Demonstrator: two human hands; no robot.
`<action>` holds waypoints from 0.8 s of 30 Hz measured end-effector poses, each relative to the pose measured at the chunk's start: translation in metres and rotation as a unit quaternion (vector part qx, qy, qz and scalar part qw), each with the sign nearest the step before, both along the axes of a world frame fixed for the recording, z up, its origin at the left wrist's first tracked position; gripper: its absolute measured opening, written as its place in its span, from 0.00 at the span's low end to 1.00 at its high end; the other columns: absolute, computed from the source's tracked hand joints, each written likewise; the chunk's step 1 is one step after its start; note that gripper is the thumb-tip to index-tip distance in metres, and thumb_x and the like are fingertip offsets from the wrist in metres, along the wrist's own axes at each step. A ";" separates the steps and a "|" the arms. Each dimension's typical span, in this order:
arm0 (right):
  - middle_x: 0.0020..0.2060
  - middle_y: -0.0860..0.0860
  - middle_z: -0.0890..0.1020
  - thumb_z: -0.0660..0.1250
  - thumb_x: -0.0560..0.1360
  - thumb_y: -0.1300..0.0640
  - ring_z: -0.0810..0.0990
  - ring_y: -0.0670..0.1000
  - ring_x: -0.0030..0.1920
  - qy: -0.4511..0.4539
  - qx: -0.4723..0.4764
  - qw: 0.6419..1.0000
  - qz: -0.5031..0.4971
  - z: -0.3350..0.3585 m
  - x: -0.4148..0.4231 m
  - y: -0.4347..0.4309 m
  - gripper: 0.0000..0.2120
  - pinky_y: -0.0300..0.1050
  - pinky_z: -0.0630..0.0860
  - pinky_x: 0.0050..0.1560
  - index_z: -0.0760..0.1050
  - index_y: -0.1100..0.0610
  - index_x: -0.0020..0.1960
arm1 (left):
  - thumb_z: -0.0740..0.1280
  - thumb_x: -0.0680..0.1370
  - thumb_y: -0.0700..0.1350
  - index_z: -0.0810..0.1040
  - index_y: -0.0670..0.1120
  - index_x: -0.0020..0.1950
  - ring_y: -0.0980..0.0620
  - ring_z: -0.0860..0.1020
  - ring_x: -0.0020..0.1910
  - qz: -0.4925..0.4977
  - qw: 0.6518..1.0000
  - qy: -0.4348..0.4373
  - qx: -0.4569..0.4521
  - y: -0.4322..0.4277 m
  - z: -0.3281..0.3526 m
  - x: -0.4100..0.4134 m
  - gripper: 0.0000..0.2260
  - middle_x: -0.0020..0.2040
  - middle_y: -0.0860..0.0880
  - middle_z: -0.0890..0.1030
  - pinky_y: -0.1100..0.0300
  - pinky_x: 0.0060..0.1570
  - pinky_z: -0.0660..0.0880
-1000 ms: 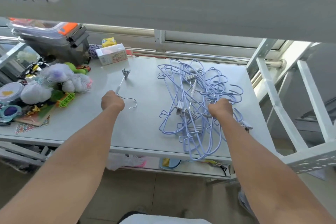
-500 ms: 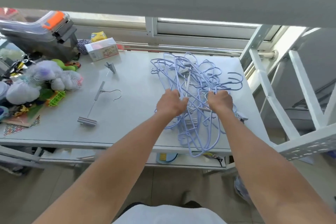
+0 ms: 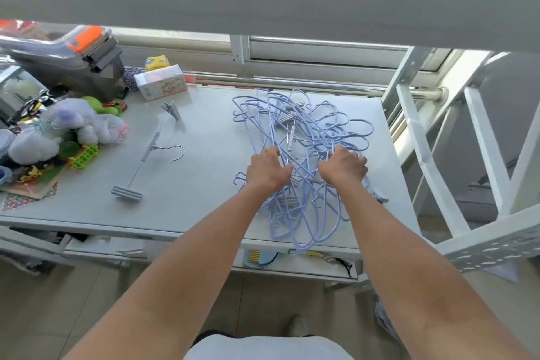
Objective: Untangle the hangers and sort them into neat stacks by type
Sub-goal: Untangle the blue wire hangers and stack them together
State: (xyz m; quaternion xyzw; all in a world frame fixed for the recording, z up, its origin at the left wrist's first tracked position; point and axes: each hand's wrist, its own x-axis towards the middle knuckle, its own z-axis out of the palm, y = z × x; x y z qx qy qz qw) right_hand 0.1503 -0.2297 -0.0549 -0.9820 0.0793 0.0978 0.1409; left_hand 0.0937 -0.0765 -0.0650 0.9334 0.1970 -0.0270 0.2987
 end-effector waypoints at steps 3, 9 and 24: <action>0.59 0.60 0.77 0.64 0.71 0.53 0.74 0.62 0.61 -0.024 0.076 0.997 -0.019 -0.002 0.001 0.004 0.18 0.51 0.72 0.59 0.73 0.59 0.59 | 0.69 0.72 0.50 0.73 0.48 0.65 0.45 0.75 0.58 0.043 0.993 0.011 -0.107 0.005 0.003 0.002 0.22 0.58 0.44 0.79 0.50 0.58 0.75; 0.46 0.59 0.82 0.65 0.69 0.56 0.80 0.61 0.48 -0.044 0.164 0.984 -0.050 -0.001 -0.008 0.013 0.12 0.45 0.73 0.44 0.77 0.62 0.48 | 0.74 0.68 0.47 0.67 0.51 0.67 0.45 0.80 0.47 0.095 0.967 0.032 -0.236 0.014 0.008 0.007 0.29 0.57 0.43 0.75 0.49 0.51 0.80; 0.38 0.56 0.78 0.64 0.75 0.53 0.78 0.62 0.46 -0.131 0.198 0.971 0.009 0.013 0.016 0.030 0.11 0.47 0.69 0.41 0.67 0.57 0.38 | 0.63 0.77 0.45 0.67 0.44 0.64 0.41 0.77 0.56 0.143 0.977 -0.049 -0.150 0.012 0.018 0.019 0.16 0.55 0.43 0.78 0.50 0.56 0.74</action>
